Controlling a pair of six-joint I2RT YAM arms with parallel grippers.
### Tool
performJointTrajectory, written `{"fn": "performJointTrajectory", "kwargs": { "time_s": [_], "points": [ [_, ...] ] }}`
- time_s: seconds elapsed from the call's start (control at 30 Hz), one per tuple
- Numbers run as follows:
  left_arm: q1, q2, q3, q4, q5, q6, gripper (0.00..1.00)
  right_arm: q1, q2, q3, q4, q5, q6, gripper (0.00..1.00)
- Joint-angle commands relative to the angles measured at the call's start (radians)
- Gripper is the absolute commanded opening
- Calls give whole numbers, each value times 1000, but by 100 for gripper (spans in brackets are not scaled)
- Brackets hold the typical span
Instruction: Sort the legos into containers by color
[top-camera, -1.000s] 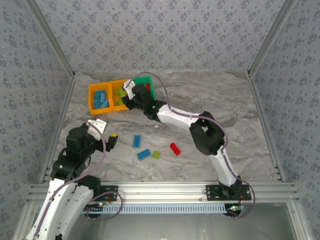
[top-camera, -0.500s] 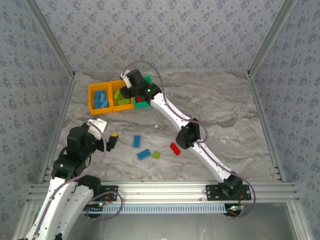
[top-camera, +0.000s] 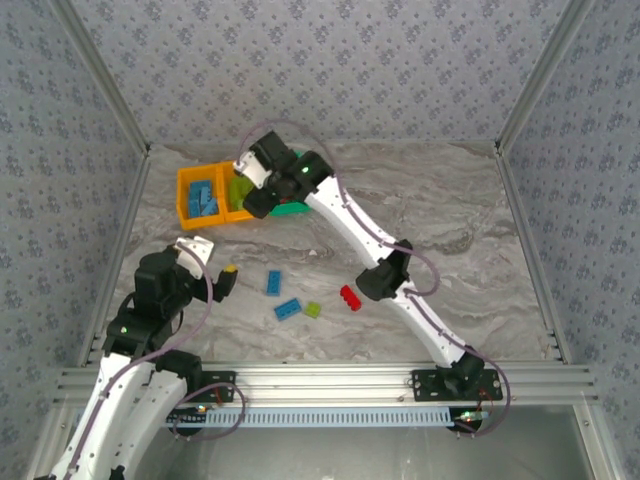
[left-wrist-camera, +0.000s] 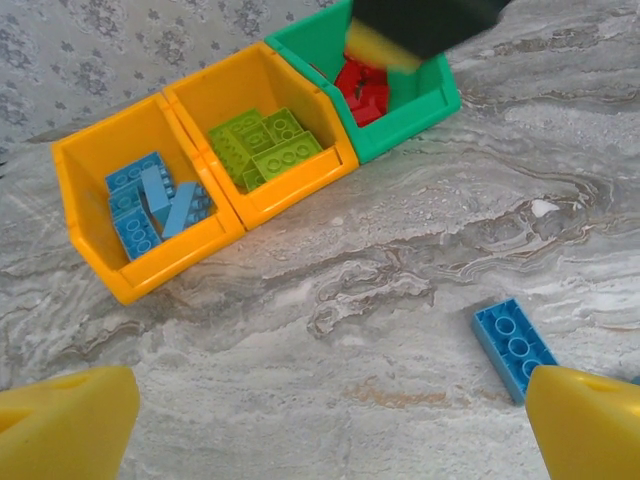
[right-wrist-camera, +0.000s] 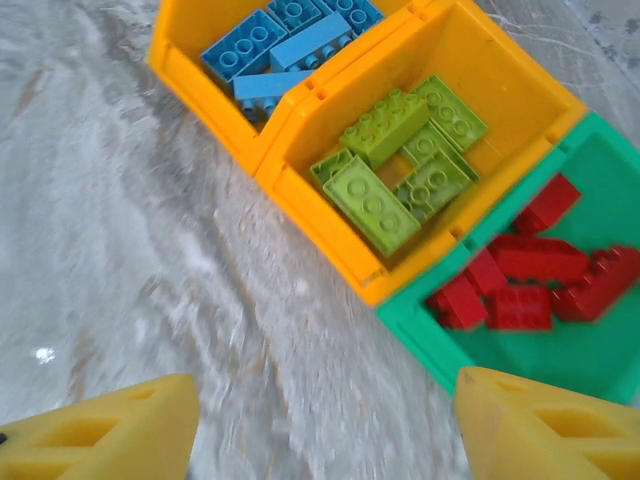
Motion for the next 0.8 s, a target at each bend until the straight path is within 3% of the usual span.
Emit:
{"fn": "performJointTrajectory", "kwargs": {
  "time_s": [0.0,0.17,0.3,0.57,0.77],
  "points": [
    [4,109,7,32,93,-92,99,-37,-200,-138,-151,-39,-35,73],
    [0,363,173,-108,140,-301,99,-88,-437,-468,-134,-62,10,76],
    [-45,499,203,-95,195,-514,91,-102,-646,-784,-61,-132,29,83],
    [-272,689,167,65,91,-633,86,-71,-944,-1250,102,-213,107,89],
    [-353,841,153,157,-54,-643,85,-37,-1110,-1525,283,-216,227,96]
  ]
}}
